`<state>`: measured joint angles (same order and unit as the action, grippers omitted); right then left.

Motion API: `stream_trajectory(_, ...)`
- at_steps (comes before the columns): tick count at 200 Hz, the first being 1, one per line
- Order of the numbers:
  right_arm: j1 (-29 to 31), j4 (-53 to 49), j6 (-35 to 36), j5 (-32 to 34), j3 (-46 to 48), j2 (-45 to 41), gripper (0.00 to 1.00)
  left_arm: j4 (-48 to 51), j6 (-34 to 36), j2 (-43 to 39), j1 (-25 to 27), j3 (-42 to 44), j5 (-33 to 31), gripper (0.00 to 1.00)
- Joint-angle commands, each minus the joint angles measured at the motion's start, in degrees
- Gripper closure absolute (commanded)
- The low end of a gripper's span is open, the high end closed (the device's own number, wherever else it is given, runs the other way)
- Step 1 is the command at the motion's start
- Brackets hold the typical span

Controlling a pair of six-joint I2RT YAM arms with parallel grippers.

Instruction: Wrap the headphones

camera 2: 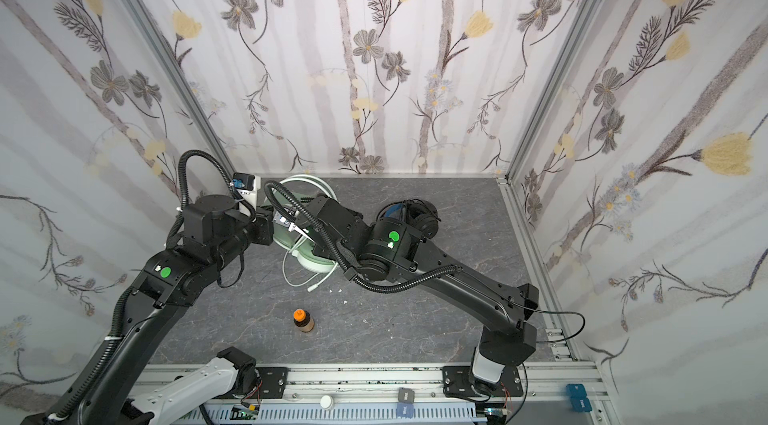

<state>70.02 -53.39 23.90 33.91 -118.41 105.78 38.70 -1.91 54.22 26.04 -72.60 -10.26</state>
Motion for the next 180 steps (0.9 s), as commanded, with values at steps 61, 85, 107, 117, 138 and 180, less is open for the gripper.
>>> stream_trajectory(61,-1.1,11.6,-1.0,5.5,14.1,-8.0,0.96,10.7,0.2,-1.6,-0.2,-4.4,12.3,1.00)
stream_trajectory(85,-0.9,13.0,0.4,6.6,16.6,-8.9,0.95,11.1,0.4,-1.2,-0.2,-5.7,13.3,1.00)
stream_trajectory(107,-0.4,13.1,1.1,9.3,18.6,-9.2,0.94,11.6,0.5,-0.5,-0.2,-7.1,14.2,1.00)
stream_trajectory(117,0.0,13.0,1.4,10.7,19.3,-9.4,0.94,11.7,0.7,-0.3,-0.2,-7.4,14.4,1.00)
stream_trajectory(138,1.3,13.0,3.2,15.0,20.6,-9.2,0.92,12.0,0.9,-0.1,-0.2,-7.6,13.7,1.00)
stream_trajectory(180,1.6,13.4,3.2,19.7,21.0,-10.1,0.87,12.5,1.6,0.3,-0.2,-8.2,11.9,1.00)
